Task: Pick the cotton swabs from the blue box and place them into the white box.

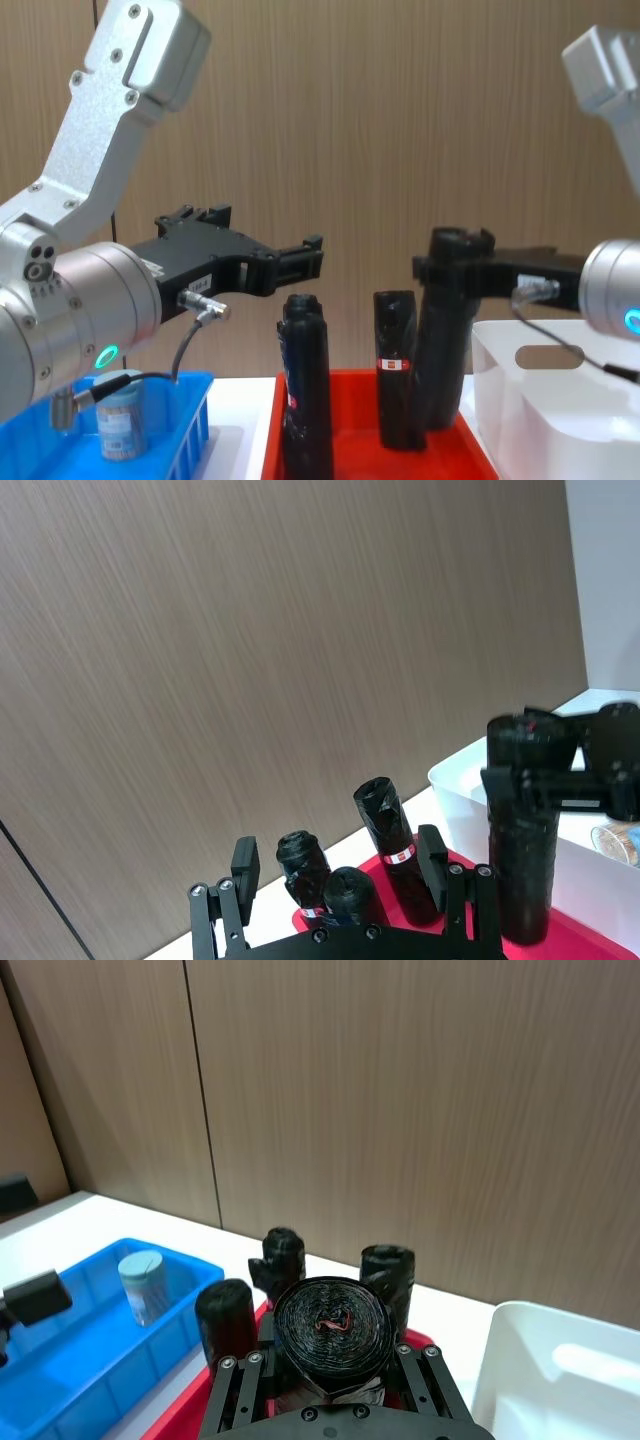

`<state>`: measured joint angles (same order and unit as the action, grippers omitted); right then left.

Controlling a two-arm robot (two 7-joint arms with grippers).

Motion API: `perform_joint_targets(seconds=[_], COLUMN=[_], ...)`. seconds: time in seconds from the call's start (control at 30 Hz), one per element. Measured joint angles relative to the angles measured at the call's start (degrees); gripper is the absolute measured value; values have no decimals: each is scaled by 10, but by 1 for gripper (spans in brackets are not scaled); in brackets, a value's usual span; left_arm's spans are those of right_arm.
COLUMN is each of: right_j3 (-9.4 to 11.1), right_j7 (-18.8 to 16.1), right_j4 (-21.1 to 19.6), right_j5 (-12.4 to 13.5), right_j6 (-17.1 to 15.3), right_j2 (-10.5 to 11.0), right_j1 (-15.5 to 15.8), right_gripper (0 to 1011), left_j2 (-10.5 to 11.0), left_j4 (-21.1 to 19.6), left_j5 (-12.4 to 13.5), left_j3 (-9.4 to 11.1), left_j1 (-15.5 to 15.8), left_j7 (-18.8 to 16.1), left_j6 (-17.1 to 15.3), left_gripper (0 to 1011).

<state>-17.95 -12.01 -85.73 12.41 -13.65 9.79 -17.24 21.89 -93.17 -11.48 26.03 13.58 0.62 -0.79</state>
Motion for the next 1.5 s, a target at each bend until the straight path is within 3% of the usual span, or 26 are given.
perform_joint_targets(seconds=[0.53,0.87,1.17,1.5], right_j3=[29,43,55,63], right_j7=[12,17,27,33], right_j4=[-46,-50,-27,24], right_j5=[20,8,-17,-32], right_j6=[0,17,39,57], right_j2=[23,37,48,52], right_j1=[-4,-10,-17,-30], right_gripper=[547,547,547,548], left_j2=[0,0,0,0], left_j4=[0,0,0,0], left_j5=[0,0,0,0], left_j3=[0,0,0,0], left_j1=[0,0,0,0], left_j7=[0,0,0,0], left_j6=[0,0,0,0], left_gripper=[1003,1003,1003,1003])
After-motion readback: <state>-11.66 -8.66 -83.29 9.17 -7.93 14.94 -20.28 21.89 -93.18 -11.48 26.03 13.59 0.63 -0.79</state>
